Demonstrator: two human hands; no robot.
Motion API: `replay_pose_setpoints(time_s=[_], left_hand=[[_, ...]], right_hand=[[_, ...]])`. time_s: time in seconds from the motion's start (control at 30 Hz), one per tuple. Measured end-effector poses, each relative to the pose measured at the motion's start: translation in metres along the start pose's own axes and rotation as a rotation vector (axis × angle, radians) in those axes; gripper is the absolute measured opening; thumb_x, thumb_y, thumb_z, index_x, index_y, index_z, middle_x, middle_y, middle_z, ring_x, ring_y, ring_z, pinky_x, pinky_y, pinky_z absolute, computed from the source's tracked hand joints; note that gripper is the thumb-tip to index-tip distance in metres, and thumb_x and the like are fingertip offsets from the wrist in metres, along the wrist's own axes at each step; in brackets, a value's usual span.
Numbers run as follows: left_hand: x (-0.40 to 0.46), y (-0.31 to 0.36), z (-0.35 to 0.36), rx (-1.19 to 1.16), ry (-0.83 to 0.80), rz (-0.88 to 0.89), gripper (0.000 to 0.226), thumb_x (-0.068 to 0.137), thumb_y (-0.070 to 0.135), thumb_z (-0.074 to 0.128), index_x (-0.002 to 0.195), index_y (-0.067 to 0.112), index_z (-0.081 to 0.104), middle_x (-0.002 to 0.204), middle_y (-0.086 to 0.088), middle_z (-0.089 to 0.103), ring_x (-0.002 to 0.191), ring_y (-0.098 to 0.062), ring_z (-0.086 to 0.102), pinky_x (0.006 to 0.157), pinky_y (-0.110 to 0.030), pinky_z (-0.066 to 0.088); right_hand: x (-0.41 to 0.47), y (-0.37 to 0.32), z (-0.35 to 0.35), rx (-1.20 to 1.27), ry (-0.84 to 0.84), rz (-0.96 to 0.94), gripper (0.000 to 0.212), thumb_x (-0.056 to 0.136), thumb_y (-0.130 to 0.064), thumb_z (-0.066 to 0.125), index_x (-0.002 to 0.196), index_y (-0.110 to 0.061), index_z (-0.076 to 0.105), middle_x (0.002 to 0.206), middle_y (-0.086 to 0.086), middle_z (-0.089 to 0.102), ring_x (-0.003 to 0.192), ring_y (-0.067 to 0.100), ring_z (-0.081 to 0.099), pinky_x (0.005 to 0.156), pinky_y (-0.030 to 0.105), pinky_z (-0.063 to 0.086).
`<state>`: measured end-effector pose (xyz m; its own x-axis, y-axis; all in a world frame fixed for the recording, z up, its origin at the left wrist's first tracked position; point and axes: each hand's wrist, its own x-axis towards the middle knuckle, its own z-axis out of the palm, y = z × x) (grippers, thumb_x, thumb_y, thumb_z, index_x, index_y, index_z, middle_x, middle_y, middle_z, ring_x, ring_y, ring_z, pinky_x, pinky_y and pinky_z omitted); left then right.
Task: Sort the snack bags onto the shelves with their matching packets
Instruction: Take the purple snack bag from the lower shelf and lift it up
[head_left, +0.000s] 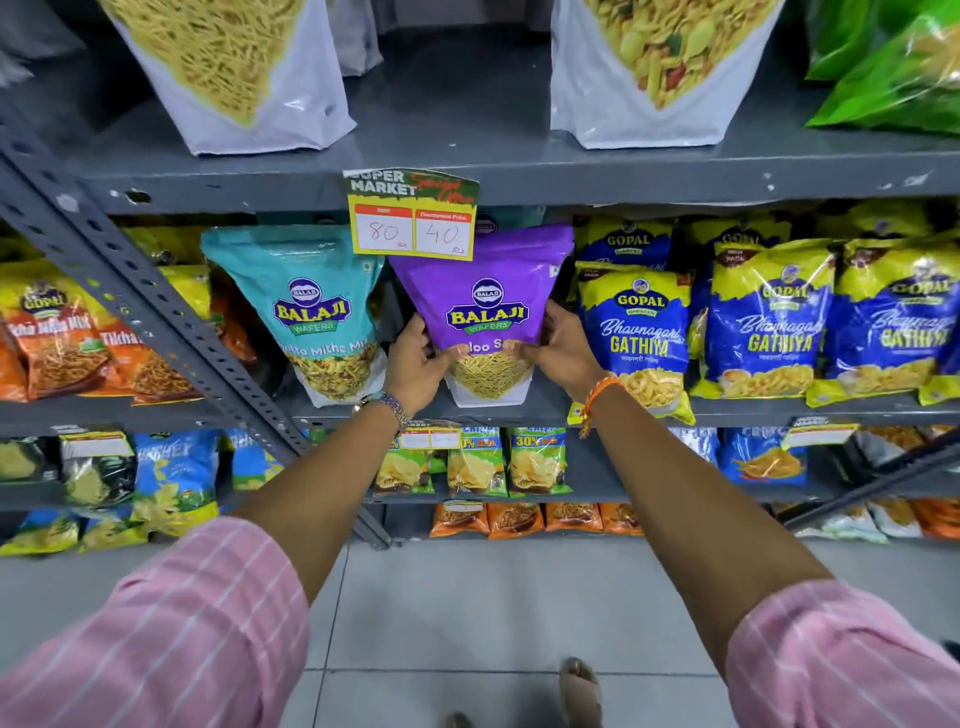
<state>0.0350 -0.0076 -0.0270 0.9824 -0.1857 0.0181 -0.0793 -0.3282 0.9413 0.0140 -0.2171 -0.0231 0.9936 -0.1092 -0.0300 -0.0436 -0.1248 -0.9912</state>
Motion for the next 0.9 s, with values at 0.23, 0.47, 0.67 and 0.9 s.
replay_pose_setpoints(time_s=[0.23, 0.47, 0.67, 0.9], left_hand=[[-0.053, -0.006, 0.0, 0.04, 0.004, 0.041, 0.068, 0.07, 0.057, 0.078, 0.128, 0.026, 0.058, 0.121, -0.004, 0.077, 0.11, -0.023, 0.075, 0.091, -0.054, 0.062], [-0.124, 0.028, -0.008, 0.109, 0.069, 0.159, 0.084, 0.067, 0.083, 0.064, 0.125, 0.021, 0.06, 0.11, 0.007, 0.079, 0.095, -0.011, 0.078, 0.079, -0.046, 0.065], [-0.151, 0.083, -0.03, 0.073, 0.241, 0.357, 0.053, 0.081, 0.059, 0.072, 0.117, 0.021, 0.064, 0.098, 0.008, 0.081, 0.085, 0.009, 0.072, 0.076, -0.029, 0.061], [-0.128, 0.182, -0.07, -0.02, 0.361, 0.542, 0.038, 0.08, 0.061, 0.069, 0.104, 0.032, 0.06, 0.072, 0.01, 0.074, 0.053, 0.0, 0.06, 0.054, -0.034, 0.05]], right_hand=[[-0.061, 0.004, -0.004, 0.023, 0.056, 0.021, 0.054, 0.072, 0.002, 0.082, 0.12, -0.009, 0.061, 0.114, 0.007, 0.074, 0.104, 0.016, 0.073, 0.089, 0.035, 0.061], [-0.124, -0.028, -0.008, 0.087, 0.051, 0.026, 0.053, 0.072, 0.003, 0.083, 0.122, -0.003, 0.065, 0.116, 0.016, 0.074, 0.109, 0.029, 0.072, 0.089, 0.045, 0.061], [-0.152, -0.11, -0.012, 0.099, 0.006, -0.087, 0.047, 0.07, 0.008, 0.081, 0.113, -0.005, 0.068, 0.093, -0.003, 0.08, 0.086, 0.013, 0.076, 0.076, 0.027, 0.062], [-0.153, -0.224, -0.017, 0.148, 0.056, -0.293, 0.046, 0.069, 0.007, 0.081, 0.113, -0.002, 0.069, 0.097, 0.007, 0.079, 0.084, 0.013, 0.075, 0.073, 0.024, 0.06]])
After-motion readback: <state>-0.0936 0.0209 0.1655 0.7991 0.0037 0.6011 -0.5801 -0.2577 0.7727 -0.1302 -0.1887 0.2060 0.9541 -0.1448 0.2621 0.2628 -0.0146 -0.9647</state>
